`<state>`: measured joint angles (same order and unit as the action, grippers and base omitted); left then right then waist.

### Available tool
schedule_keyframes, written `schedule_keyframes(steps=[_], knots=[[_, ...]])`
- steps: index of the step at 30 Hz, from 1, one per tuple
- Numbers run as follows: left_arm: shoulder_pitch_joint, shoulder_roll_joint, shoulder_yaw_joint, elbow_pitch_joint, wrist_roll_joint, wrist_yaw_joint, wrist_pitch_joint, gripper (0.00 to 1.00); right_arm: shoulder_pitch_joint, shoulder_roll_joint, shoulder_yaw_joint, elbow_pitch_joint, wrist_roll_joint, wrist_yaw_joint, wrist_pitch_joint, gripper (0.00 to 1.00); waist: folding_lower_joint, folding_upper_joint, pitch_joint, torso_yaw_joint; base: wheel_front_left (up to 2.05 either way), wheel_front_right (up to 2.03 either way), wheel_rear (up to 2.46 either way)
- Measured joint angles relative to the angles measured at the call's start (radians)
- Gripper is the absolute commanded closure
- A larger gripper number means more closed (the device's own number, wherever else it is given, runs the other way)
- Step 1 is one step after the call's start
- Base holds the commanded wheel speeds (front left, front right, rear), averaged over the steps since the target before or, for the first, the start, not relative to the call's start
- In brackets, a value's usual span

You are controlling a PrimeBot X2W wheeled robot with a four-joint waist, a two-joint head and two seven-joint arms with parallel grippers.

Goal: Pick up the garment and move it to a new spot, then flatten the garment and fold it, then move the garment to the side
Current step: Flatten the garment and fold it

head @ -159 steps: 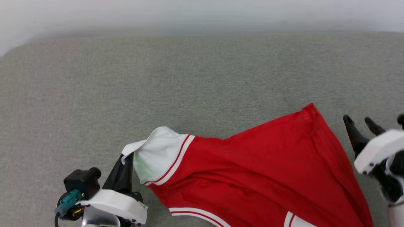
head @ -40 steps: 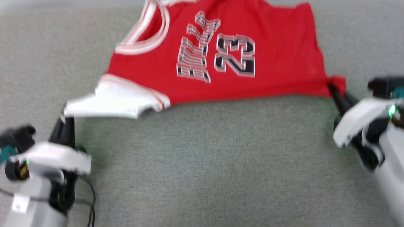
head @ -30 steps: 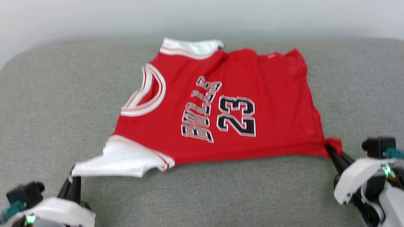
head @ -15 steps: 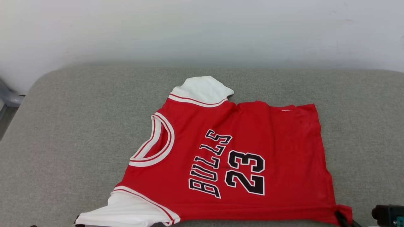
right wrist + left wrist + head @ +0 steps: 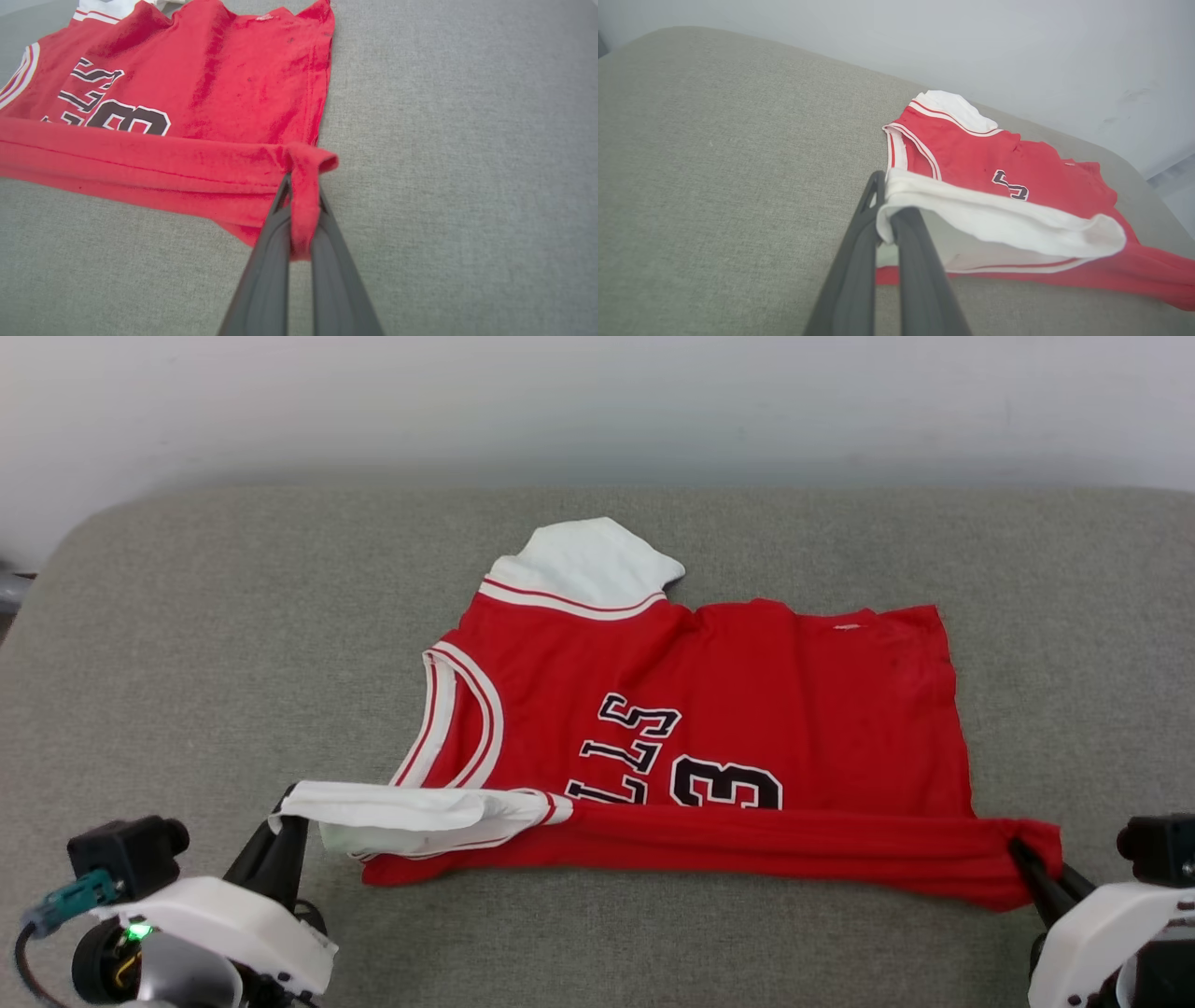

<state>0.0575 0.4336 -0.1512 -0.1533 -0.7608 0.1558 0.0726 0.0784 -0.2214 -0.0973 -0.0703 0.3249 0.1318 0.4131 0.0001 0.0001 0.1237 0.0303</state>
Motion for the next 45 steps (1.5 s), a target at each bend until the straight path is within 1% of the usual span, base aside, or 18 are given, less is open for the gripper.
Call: schedule_keyframes(steps=[4, 8, 14, 19, 20, 22, 23, 24, 25, 26, 27, 28, 31, 34, 37, 41, 43, 45], knots=[[-0.098, -0.015, -0.029, 0.084, -0.002, -0.034, 0.004, 1.0, -0.076, -0.015, 0.023, 0.049, 0.0, 0.0, 0.01, 1.0, 0.0, 0.0, 0.048, -0.012, 0.0, 0.0, 0.0], [-0.177, -0.033, -0.049, 0.181, -0.009, -0.066, 0.004, 1.0, -0.145, -0.031, 0.072, 0.122, 0.003, 0.0, 0.006, 1.0, 0.0001, 0.0, 0.096, -0.022, 0.0, 0.0, 0.0], [-0.281, -0.055, -0.089, 0.332, -0.017, -0.117, 0.021, 1.0, -0.237, -0.042, 0.143, 0.235, 0.018, 0.0, -0.02, 1.0, 0.0001, 0.0, 0.158, -0.033, 0.0, 0.0, 0.0], [-0.342, -0.071, -0.12, 0.443, -0.02, -0.159, 0.038, 1.0, -0.3, -0.053, 0.188, 0.314, 0.03, 0.0, -0.058, 1.0, 0.0001, 0.0, 0.19, -0.037, 0.0, 0.0, 0.0], [-0.352, -0.073, -0.128, 0.461, -0.022, -0.17, 0.043, 1.0, -0.307, -0.053, 0.195, 0.328, 0.036, 0.0, -0.065, 0.9, 0.0001, 0.0, 0.192, -0.037, 0.0, 0.0, 0.0], [-0.366, -0.078, -0.136, 0.49, -0.032, -0.196, 0.048, 1.0, -0.318, -0.057, 0.205, 0.352, 0.042, 0.0, -0.081, 0.62, 0.0, 0.0, 0.193, -0.037, 0.0, 0.0, 0.0], [-0.373, -0.08, -0.14, 0.505, -0.036, -0.203, 0.049, 0.84, -0.324, -0.057, 0.21, 0.363, 0.054, 0.0, -0.088, 0.51, 0.0, 0.0, 0.192, -0.038, 0.0, 0.0, 0.0], [-0.376, -0.081, -0.141, 0.517, -0.036, -0.21, 0.049, 0.67, -0.326, -0.057, 0.215, 0.372, 0.064, 0.0, -0.093, 0.0, 0.0001, 0.0, 0.189, -0.039, 0.0, 0.0, 0.0], [-0.377, -0.085, -0.138, 0.526, -0.043, -0.214, 0.045, 0.53, -0.327, -0.06, 0.224, 0.376, 0.064, 0.0, -0.106, 0.0, 0.0, 0.0, 0.186, -0.039, 0.0, 0.0, 0.0], [-0.378, -0.089, -0.137, 0.536, -0.046, -0.217, 0.037, 0.26, -0.327, -0.061, 0.23, 0.38, 0.066, 0.0, -0.125, 0.0, 0.0, 0.0, 0.182, -0.04, 0.0, 0.0, 0.0], [-0.379, -0.09, -0.136, 0.543, -0.046, -0.217, 0.027, 0.02, -0.327, -0.061, 0.234, 0.381, 0.074, 0.0, -0.143, 0.0, 0.0, 0.0, 0.178, -0.04, 0.0, 0.0, 0.0], [-0.379, -0.092, -0.133, 0.55, -0.046, -0.217, 0.017, 0.0, -0.327, -0.06, 0.236, 0.374, 0.074, 0.0, -0.178, 0.0, 0.0, 0.0, 0.172, -0.041, 0.0, 0.0, 0.0], [-0.379, -0.091, -0.122, 0.556, -0.043, -0.216, -0.016, 0.0, -0.318, -0.06, 0.218, 0.365, 0.073, -0.001, -0.272, 0.0, 0.0, 0.0, 0.155, -0.042, 0.0, 0.0, 0.0], [-0.372, -0.078, -0.108, 0.549, -0.034, -0.202, -0.043, 0.0, -0.304, -0.051, 0.191, 0.34, 0.061, -0.001, -0.366, 0.0, 0.0, 0.0, 0.132, -0.043, 0.0, 0.0, 0.0], [-0.36, -0.06, -0.099, 0.523, -0.026, -0.184, -0.05, 0.0, -0.28, -0.033, 0.164, 0.313, 0.038, -0.001, -0.431, 0.0, 0.0, 0.0, 0.104, -0.046, 0.0, 0.0, 0.0], [-0.329, -0.014, -0.088, 0.476, -0.026, -0.162, -0.017, 0.0, -0.241, -0.005, 0.128, 0.26, 0.007, -0.001, -0.46, 0.0, -0.0001, 0.0, 0.065, -0.052, 0.0, 0.0, 0.0], [-0.318, 0.019, -0.078, 0.445, -0.026, -0.147, 0.019, 0.0, -0.22, 0.01, 0.114, 0.23, -0.004, -0.001, -0.455, 0.0, -0.0001, 0.0, 0.047, -0.057, 0.0, 0.0, 0.0], [-0.307, 0.056, -0.079, 0.408, -0.032, -0.14, 0.083, 0.0, -0.199, 0.022, 0.101, 0.198, -0.012, -0.001, -0.444, 0.0, -0.0001, 0.0, 0.032, -0.063, 0.0, 0.0, 0.0]])
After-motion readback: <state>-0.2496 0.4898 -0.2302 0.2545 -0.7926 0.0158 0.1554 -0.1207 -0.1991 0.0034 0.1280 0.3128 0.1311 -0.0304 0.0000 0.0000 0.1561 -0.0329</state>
